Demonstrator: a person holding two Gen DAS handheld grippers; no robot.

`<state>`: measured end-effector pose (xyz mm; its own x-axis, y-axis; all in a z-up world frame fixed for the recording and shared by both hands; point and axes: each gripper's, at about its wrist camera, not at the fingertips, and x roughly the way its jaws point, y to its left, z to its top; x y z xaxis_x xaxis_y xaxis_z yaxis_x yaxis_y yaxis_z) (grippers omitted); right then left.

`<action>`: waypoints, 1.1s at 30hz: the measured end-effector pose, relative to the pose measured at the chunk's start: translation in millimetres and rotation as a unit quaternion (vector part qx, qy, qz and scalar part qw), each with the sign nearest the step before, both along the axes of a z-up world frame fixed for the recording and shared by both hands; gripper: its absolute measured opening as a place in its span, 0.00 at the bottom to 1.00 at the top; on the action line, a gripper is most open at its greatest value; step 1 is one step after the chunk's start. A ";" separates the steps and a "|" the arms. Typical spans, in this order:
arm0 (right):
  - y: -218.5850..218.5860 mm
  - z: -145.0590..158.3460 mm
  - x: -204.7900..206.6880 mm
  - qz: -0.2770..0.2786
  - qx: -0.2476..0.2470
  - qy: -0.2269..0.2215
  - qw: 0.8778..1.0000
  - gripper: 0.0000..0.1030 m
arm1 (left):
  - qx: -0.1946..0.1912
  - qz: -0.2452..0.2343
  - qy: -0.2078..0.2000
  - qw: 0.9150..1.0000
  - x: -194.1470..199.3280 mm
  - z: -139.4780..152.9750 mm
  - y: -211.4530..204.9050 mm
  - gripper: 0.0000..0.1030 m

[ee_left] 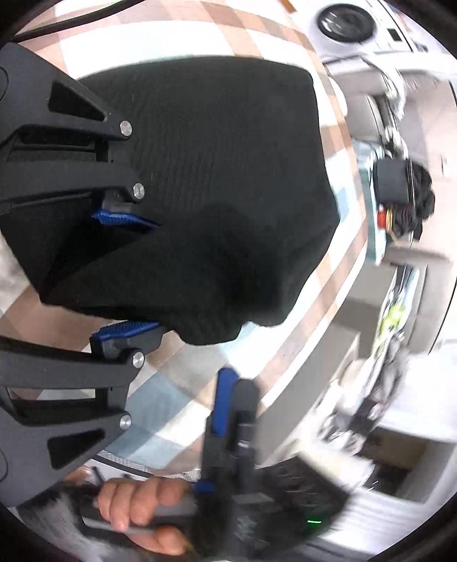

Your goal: Fold small clothes

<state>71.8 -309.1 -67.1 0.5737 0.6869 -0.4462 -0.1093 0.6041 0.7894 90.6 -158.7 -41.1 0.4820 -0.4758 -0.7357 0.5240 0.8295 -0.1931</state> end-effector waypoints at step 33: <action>-15.9 -5.8 -8.5 -0.027 -0.061 0.068 0.995 0.07 | -0.054 -0.008 0.000 0.999 -22.0 29.0 39.2 0.67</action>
